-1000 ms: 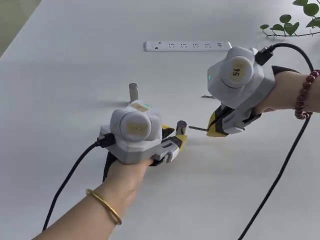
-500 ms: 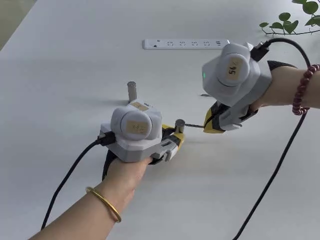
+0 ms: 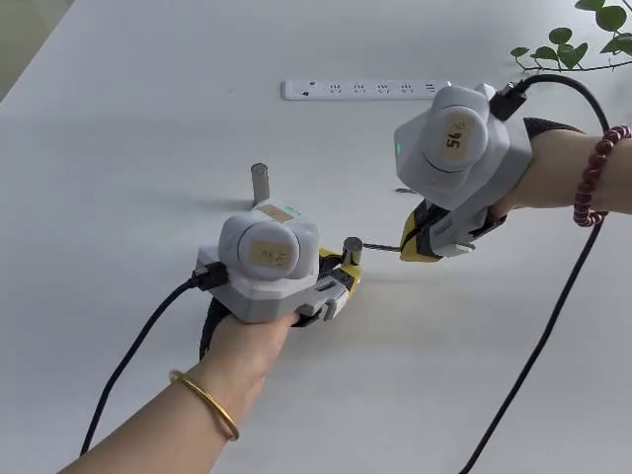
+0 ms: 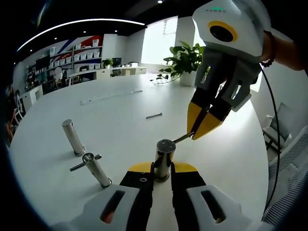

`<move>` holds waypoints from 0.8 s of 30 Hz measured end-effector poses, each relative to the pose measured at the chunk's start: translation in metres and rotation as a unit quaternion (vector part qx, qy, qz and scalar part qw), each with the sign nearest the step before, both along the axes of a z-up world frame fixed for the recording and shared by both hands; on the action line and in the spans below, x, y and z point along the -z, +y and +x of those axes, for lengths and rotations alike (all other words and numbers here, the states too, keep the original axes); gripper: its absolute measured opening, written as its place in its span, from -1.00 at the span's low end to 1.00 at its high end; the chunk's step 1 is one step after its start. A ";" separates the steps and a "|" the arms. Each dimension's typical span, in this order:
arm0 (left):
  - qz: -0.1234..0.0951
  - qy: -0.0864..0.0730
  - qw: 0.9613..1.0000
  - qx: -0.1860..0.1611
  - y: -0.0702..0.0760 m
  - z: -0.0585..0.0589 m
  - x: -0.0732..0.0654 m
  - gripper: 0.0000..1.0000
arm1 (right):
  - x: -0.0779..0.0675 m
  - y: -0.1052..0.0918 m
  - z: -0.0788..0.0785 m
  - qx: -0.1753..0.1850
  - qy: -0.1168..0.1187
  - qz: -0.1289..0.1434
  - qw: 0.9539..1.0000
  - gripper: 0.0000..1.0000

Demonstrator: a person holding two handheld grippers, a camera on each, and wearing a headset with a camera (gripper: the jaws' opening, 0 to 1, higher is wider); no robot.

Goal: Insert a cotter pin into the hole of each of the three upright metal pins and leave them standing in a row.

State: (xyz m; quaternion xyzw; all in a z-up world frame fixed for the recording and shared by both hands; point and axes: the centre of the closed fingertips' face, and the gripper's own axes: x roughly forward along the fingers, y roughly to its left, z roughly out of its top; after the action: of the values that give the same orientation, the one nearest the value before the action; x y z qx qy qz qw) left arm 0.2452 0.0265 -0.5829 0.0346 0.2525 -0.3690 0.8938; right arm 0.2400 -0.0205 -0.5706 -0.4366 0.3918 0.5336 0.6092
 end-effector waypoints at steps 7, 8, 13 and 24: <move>-0.004 0.005 1.000 -0.004 0.000 0.000 0.000 -0.77 | 0.000 0.001 -0.003 0.005 0.004 0.004 1.000 -1.00; -0.004 0.006 1.000 -0.004 0.000 0.000 0.000 -0.77 | 0.000 0.001 -0.004 0.005 0.004 0.004 1.000 -1.00; -0.004 0.005 1.000 -0.005 0.000 0.000 0.000 -0.77 | -0.002 0.002 -0.004 0.011 0.009 0.012 1.000 -1.00; -0.005 0.008 1.000 -0.003 -0.001 0.000 0.000 -0.77 | 0.002 0.003 -0.008 0.026 0.019 0.021 0.999 -1.00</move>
State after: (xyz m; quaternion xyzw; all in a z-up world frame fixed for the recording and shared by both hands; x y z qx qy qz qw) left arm 0.2450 0.0260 -0.5827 0.0264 0.2581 -0.3681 0.8928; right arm 0.2316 -0.0180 -0.5724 -0.4032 0.4032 0.5342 0.6241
